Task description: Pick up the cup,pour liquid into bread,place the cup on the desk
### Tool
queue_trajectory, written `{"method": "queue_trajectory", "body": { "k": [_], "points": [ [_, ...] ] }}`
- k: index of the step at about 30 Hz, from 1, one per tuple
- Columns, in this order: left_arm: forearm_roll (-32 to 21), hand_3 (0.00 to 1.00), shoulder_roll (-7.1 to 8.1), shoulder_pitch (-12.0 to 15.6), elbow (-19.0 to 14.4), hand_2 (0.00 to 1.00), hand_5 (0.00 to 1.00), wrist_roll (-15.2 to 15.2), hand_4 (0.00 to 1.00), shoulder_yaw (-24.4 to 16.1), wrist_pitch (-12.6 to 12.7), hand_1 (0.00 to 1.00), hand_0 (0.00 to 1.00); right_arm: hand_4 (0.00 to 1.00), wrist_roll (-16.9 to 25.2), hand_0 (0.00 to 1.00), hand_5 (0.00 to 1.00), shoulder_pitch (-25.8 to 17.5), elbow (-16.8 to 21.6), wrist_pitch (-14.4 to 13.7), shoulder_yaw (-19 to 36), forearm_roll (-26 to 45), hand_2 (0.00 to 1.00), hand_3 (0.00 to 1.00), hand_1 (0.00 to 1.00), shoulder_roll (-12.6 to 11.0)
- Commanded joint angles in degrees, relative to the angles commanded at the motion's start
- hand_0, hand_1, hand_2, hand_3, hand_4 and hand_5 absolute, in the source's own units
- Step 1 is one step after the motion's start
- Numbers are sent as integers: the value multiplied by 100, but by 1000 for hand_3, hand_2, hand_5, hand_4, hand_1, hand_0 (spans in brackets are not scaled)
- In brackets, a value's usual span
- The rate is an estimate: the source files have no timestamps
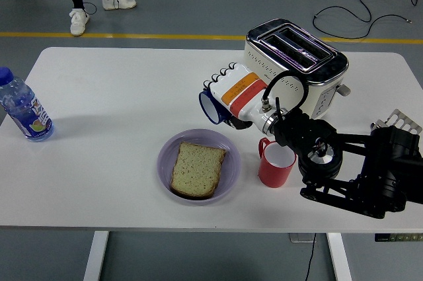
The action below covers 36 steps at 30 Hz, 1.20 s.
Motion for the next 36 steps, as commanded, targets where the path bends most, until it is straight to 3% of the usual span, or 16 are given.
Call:
{"method": "queue_trajectory", "body": {
  "k": [10,19,28,33,36],
  "points": [
    [23,608,-6,-31,0,712,925,6,344,-35,-2,696,656,695,349,318,2,-652,886,-68,1229,1997,492,534,306,-444],
    [154,608,2,-77,0,712,924,10,343,-112,-18,696,656,697,641,321,2,-1777,1795,-24,2949,4189,491,533,304,-960],
    [330,607,13,-164,0,712,923,17,343,-185,-45,696,656,694,988,343,2,-3110,2304,19,4766,6294,496,534,303,-1279],
    [373,608,3,-178,0,712,923,19,343,-228,-48,696,656,688,1178,369,2,-3611,2463,81,5540,7529,500,534,310,-1460],
    [380,608,-3,-193,0,712,923,18,343,-230,-52,696,656,688,1223,369,2,-3892,2555,56,5890,7820,500,534,310,-1566]
  ]
}}
